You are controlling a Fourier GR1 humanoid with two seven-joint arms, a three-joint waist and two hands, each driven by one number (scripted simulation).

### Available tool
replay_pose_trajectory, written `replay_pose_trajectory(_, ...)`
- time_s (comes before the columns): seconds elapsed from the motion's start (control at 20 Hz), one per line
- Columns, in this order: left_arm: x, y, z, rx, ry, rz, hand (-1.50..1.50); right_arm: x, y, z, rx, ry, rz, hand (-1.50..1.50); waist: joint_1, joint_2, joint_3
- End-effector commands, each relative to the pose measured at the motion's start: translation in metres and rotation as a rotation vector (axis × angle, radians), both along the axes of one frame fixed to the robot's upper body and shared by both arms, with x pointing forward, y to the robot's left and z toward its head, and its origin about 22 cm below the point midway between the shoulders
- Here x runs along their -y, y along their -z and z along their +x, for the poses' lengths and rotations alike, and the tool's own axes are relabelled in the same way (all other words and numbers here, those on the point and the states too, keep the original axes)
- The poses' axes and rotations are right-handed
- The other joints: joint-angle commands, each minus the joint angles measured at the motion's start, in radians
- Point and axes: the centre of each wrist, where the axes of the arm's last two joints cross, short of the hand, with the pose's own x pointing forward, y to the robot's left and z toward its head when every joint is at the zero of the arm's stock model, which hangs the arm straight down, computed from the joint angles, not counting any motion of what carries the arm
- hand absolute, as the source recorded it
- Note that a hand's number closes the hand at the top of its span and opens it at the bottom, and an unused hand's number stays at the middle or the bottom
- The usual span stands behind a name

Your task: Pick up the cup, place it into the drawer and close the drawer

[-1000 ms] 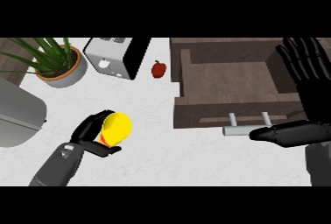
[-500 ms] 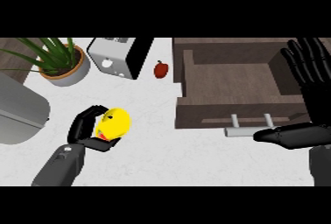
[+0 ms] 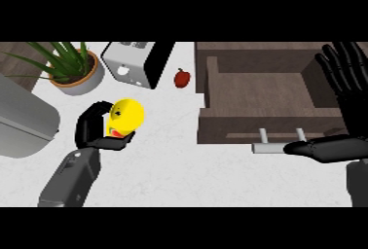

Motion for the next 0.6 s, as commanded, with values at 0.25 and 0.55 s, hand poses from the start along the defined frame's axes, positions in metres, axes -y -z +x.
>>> replay_pose_trajectory(0.25, 0.068, -0.097, 0.064, 0.169, 0.186, 0.006, 1.5, 0.011, 0.017, -0.006, -0.02, 0.019, 0.004, -1.5, 0.015, -0.009, 0.003)
replay_pose_trajectory(0.55, 0.128, -0.184, 0.085, 0.187, 0.265, 0.043, 1.5, 0.005, 0.022, -0.011, -0.011, 0.027, 0.0, -1.5, 0.013, -0.009, 0.002)
